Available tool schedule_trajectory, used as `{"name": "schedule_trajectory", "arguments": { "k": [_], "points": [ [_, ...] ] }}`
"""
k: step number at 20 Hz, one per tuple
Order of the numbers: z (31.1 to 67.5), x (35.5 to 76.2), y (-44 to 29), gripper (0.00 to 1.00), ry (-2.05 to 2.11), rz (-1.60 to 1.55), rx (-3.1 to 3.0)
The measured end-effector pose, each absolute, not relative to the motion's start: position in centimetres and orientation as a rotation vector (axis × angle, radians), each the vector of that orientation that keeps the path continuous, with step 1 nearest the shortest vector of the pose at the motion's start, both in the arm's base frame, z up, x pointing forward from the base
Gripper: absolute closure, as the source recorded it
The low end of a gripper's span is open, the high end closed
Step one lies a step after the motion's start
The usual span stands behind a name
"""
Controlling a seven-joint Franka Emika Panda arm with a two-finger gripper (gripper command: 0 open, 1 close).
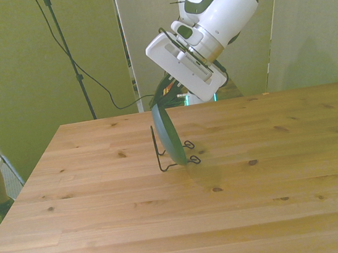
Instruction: Load the plate
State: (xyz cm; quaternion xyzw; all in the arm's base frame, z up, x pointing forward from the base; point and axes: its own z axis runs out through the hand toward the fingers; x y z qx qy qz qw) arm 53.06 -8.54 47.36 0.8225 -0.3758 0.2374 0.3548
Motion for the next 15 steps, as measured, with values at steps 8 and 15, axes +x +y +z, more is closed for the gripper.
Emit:
{"name": "schedule_trajectory", "arguments": {
  "k": [8,15],
  "points": [
    [47.7,52.9,-8.7,0.0,-0.982,0.627,2.126],
    [57.0,49.4,-9.1,0.0,-1.108,0.751,2.372]
  ]
}}
